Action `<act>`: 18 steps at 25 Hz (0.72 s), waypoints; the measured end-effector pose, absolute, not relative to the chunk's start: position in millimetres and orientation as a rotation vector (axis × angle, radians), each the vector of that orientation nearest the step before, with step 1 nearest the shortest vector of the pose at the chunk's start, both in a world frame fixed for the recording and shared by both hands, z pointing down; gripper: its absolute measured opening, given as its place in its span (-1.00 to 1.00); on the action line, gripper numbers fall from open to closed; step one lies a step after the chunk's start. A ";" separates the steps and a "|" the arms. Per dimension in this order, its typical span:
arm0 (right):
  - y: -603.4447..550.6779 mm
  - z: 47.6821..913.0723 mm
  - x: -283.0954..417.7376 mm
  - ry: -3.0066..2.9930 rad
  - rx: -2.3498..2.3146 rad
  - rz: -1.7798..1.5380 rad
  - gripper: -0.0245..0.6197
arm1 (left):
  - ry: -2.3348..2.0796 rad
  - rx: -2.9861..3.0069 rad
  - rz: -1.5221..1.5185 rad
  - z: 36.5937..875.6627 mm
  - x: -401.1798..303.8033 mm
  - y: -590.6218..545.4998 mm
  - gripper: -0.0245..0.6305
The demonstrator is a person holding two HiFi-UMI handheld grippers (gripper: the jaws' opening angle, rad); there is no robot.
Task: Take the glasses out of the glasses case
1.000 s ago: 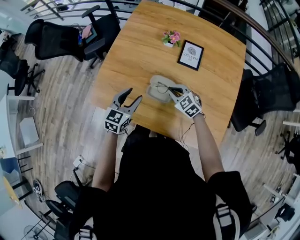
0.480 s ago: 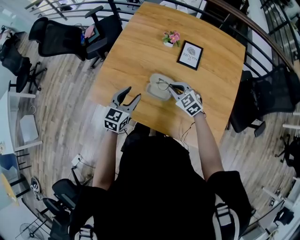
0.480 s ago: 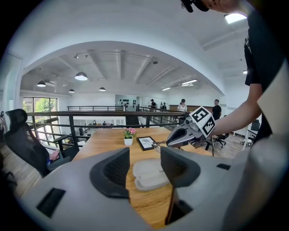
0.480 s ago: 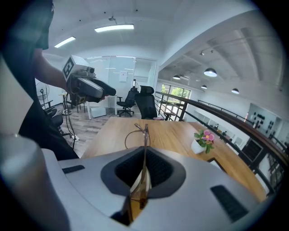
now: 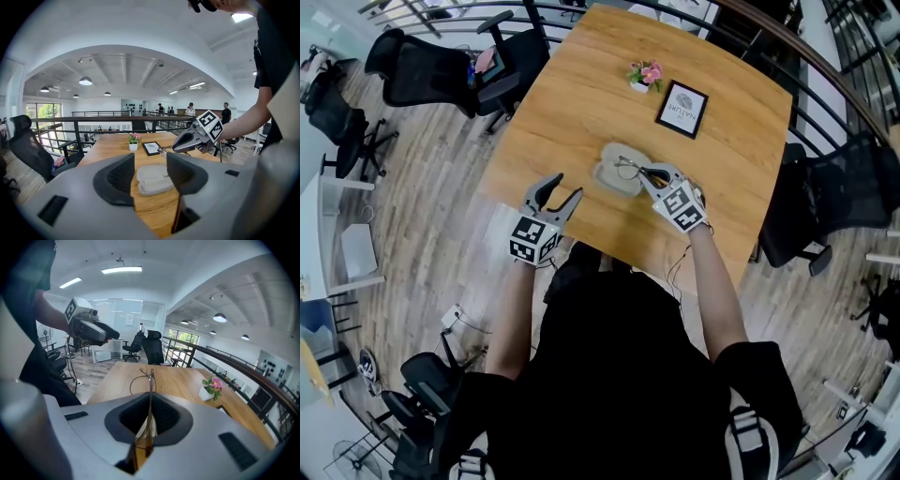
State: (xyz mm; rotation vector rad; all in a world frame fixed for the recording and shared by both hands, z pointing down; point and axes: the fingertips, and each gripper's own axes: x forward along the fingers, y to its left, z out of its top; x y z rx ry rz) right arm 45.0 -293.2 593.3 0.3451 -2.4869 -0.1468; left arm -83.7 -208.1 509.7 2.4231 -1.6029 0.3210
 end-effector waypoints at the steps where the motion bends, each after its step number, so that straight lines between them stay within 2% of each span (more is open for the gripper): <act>1: -292.4 592.7 45.4 -2.490 0.347 -0.149 -0.85 | -1.606 2.422 0.320 509.6 -83.4 -206.5 -0.26; 18: -280.7 595.5 53.6 -2.498 0.357 -0.129 -0.85 | -1.621 2.418 0.314 508.8 -78.4 -190.4 -0.26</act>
